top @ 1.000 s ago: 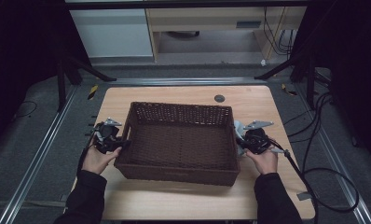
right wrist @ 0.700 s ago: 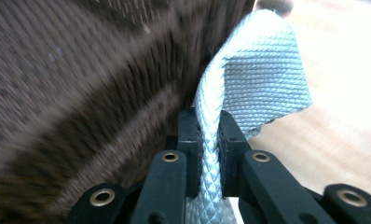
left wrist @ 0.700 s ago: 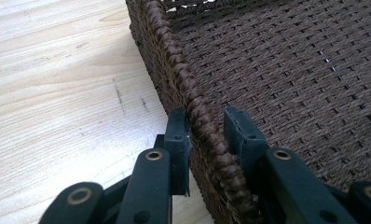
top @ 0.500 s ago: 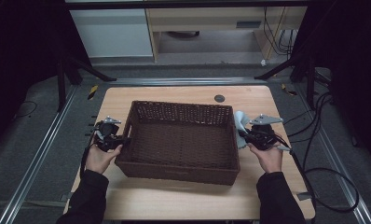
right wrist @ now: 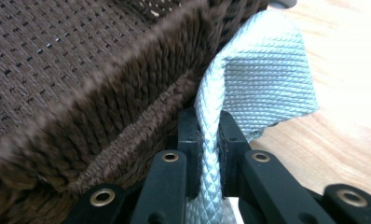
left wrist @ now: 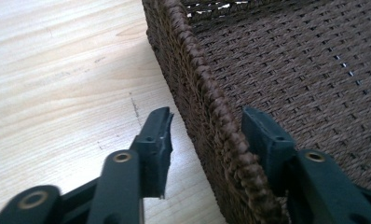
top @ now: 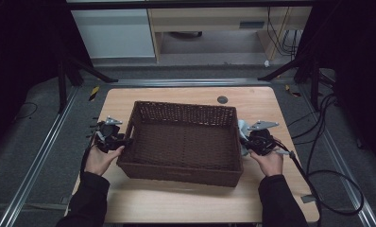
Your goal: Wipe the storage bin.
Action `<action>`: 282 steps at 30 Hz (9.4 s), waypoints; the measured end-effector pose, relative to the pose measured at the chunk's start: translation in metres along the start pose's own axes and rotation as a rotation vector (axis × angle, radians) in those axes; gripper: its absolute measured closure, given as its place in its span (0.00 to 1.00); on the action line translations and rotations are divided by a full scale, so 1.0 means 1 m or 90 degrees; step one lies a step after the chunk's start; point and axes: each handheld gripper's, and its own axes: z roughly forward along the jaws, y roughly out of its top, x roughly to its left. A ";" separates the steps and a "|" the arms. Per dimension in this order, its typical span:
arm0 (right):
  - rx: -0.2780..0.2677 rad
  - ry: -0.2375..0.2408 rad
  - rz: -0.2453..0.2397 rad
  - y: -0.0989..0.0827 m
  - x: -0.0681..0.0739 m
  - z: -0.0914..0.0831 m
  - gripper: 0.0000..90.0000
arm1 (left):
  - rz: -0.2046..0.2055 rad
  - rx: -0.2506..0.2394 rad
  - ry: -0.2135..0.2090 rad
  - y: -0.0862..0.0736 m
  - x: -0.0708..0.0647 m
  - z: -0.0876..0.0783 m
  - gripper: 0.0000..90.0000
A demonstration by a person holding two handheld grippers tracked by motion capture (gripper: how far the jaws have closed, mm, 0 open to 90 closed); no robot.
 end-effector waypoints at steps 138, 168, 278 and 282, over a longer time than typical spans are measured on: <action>0.024 0.032 0.023 -0.048 0.022 -0.025 0.93 | 0.000 0.012 0.022 0.024 -0.003 0.023 0.80; 0.004 0.035 -0.016 -0.047 0.037 -0.037 0.93 | -0.007 0.009 0.012 0.023 -0.002 0.023 0.79; 0.002 -0.128 0.117 -0.078 -0.019 -0.059 0.67 | -0.021 0.003 -0.005 0.022 0.001 0.024 0.78; -0.023 -0.126 0.105 -0.064 -0.015 -0.063 0.65 | -0.020 0.005 -0.006 0.023 0.001 0.024 0.78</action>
